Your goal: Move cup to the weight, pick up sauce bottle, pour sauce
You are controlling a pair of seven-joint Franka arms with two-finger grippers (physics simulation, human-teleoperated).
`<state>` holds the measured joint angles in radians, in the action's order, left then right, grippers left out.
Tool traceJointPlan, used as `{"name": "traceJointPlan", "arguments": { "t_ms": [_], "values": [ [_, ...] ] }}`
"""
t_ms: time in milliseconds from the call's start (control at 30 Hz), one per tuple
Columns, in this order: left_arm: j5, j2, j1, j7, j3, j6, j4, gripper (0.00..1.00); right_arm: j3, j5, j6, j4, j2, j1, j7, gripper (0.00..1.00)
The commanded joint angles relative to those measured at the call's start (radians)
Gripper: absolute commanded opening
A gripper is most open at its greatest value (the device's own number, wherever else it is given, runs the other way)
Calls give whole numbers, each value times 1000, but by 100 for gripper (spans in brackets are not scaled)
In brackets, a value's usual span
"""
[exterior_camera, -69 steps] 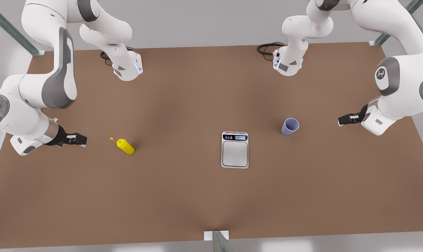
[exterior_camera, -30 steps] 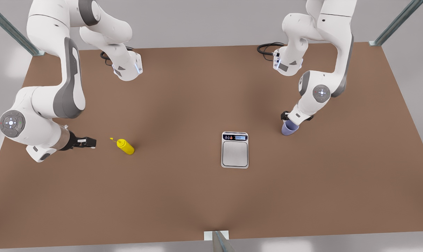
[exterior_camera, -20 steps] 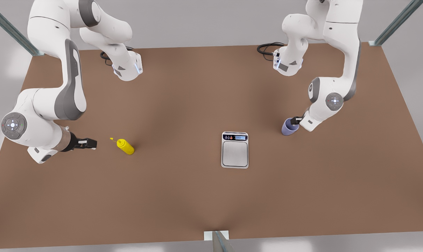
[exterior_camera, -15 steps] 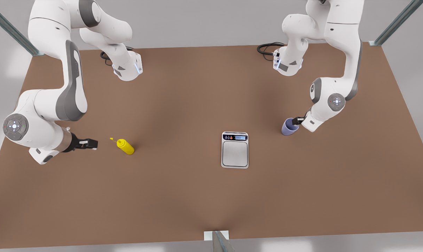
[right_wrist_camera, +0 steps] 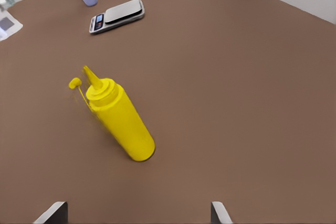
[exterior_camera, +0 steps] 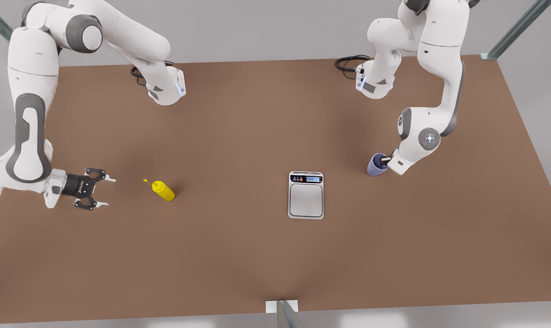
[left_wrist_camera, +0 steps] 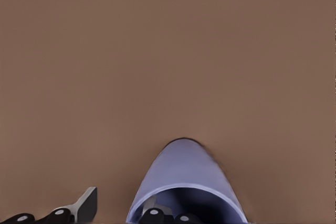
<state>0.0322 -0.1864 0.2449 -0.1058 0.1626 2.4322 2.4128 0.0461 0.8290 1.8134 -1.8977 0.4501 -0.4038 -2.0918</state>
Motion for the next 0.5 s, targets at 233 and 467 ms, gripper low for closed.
{"name": "traceJointPlan", "arguments": {
  "t_ms": [233, 467],
  "values": [
    [6, -15, 39, -15, 2, 18, -1, 21, -11, 173, -117, -29, 197, 6, -375, 100],
    [8, -10, 39, -25, 2, 24, -3, 21, -84, 209, -117, 12, 292, 6, -409, 100]
  ]
}}
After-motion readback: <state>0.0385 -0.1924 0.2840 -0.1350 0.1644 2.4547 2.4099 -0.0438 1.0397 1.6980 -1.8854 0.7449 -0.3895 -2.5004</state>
